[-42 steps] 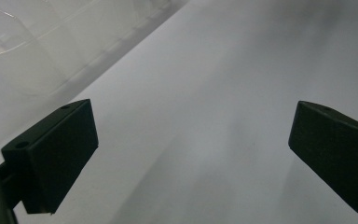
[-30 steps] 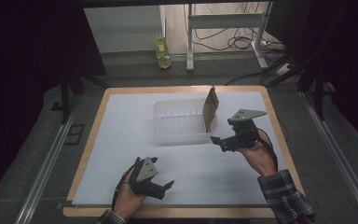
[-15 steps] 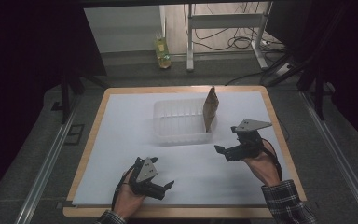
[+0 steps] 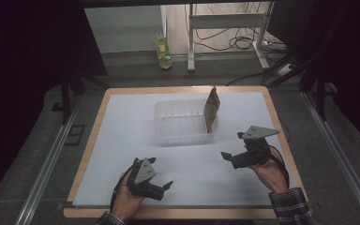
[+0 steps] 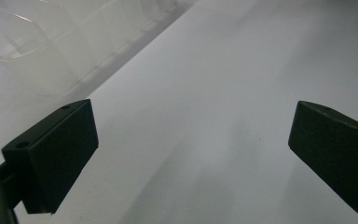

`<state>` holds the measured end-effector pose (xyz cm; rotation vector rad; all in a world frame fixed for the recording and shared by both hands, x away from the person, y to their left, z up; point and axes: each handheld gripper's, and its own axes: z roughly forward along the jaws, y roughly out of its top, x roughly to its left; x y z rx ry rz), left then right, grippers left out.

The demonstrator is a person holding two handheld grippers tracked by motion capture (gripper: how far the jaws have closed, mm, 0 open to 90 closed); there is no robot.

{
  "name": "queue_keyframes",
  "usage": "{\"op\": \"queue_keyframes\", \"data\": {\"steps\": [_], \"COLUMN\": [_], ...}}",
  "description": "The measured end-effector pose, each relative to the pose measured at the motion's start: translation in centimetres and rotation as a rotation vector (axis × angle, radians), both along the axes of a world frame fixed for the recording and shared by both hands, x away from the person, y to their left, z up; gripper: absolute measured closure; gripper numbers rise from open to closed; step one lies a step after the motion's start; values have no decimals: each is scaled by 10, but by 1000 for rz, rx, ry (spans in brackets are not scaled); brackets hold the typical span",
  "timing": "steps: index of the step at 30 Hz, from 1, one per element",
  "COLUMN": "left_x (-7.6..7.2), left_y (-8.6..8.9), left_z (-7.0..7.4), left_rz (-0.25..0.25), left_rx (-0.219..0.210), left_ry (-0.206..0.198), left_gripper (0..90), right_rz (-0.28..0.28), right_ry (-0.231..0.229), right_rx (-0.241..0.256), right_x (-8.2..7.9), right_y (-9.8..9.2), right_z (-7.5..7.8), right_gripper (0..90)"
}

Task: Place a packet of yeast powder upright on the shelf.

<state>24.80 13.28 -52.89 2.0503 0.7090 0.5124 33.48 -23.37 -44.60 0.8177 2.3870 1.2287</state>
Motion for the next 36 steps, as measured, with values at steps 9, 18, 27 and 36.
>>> {"op": "queue_keyframes", "data": {"steps": [9,18,27,36], "left_x": [1,2,2,3], "left_y": [2,3,8,17], "left_z": [1,1,3,5], "left_rz": [15,10,9,16], "left_rx": [-3,-29,-71,-97], "left_ry": [-5,15,43,66], "left_gripper": [14,13,16,20], "right_rz": [-3,-14,-28,-35], "right_ry": [-12,-8,1,3], "right_rx": [-11,-8,2,17], "right_x": [-16,-34,-50,-61], "right_y": [-12,-25,-34,-42], "right_z": [-3,-7,-13,-19], "right_gripper": [3,1,1,1]}}
